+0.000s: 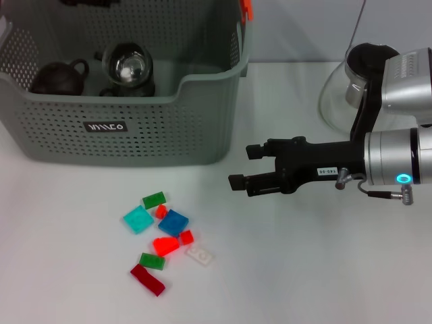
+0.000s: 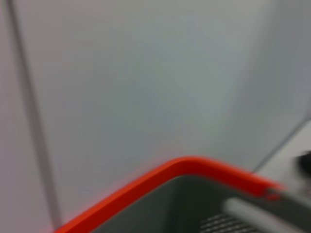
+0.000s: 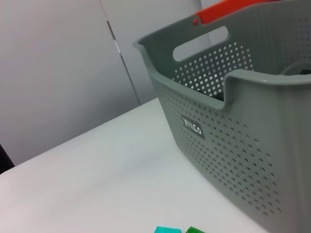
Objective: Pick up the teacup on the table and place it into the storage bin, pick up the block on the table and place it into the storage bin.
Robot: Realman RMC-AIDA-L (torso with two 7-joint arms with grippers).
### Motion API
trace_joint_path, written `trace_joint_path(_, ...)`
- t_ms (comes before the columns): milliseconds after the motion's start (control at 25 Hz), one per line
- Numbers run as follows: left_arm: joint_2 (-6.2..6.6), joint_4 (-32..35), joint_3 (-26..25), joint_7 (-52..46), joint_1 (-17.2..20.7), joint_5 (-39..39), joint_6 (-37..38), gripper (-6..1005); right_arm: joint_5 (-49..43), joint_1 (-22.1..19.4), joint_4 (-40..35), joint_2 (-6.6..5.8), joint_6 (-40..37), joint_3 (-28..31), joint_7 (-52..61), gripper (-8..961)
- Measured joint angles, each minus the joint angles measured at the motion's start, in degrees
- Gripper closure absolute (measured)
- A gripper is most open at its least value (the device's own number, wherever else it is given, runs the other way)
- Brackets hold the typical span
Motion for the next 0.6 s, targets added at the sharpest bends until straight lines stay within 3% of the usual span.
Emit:
trace_joint_path(160,-1.22,9.9,0.3,3.7,4.5,-8.0,15.3,141,0.0,0.0,0.0,-0.03,0.1,0.2,-0.1,36)
trace_joint_path(240,-2.55,14.1,0.7,7.2,6.5,-11.0,24.0,103,0.0,0.0,0.0,-0.06,0.2,0.3,0.1,36)
trace_joint_path(280,-3.9,16.8,1.3,9.3,8.0,-11.3,28.2,85,0.0,0.0,0.0,-0.09,0.3,0.3,0.2,36)
trace_joint_path(400,-6.65,21.9,6.9,13.0,12.4,-8.0,32.0,47,0.2,0.0,-0.1,-0.1,0.5,0.7,0.2,36)
trace_joint_path(600,-9.62,25.4,18.8,13.9,17.8,1.7,30.6,48,0.3,0.1,-0.1,-0.1,0.6,1.1,0.4,37)
